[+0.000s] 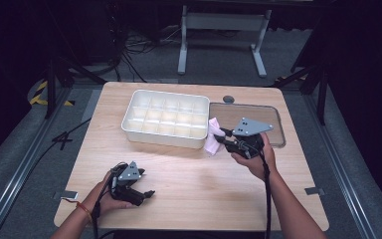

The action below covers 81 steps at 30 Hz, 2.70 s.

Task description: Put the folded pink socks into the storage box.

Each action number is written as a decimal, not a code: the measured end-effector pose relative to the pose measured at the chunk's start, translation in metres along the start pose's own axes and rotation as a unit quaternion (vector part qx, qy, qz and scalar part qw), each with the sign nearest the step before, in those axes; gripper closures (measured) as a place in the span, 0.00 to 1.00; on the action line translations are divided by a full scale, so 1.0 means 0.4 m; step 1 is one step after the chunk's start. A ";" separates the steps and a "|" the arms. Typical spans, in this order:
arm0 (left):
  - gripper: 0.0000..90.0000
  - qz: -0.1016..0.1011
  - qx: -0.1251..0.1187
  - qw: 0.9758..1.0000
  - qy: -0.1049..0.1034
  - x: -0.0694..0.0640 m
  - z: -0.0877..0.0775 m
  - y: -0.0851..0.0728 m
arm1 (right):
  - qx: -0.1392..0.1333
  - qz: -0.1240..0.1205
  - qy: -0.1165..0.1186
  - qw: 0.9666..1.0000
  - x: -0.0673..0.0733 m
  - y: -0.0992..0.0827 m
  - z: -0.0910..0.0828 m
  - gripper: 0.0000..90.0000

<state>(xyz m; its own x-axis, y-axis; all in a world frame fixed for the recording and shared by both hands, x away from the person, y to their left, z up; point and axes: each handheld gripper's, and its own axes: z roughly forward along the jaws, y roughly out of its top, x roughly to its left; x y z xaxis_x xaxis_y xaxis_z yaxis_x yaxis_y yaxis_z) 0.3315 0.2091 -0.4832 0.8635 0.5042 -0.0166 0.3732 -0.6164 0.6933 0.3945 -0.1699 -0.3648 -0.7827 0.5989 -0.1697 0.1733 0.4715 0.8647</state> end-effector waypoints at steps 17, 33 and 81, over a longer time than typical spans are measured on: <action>0.17 0.000 0.003 1.000 0.002 -0.001 -0.001 0.000 | 0.011 -0.009 -0.027 1.000 -0.030 0.050 0.080 0.79; 0.17 -0.001 0.003 1.000 0.004 -0.002 -0.002 0.000 | 0.029 -0.011 -0.040 0.999 -0.049 0.066 0.154 0.79; 0.17 -0.003 0.003 1.000 0.003 -0.002 -0.002 -0.001 | 0.124 -0.081 -0.025 0.989 -0.011 0.040 0.292 0.79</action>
<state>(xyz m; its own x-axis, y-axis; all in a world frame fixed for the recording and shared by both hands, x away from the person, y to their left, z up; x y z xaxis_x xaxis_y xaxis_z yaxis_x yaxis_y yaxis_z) 0.3303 0.2095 -0.4828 0.8589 0.5120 -0.0159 0.3804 -0.6168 0.6890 0.4705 -0.0893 -0.4056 -0.7828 0.5306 -0.3250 0.1942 0.7046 0.6826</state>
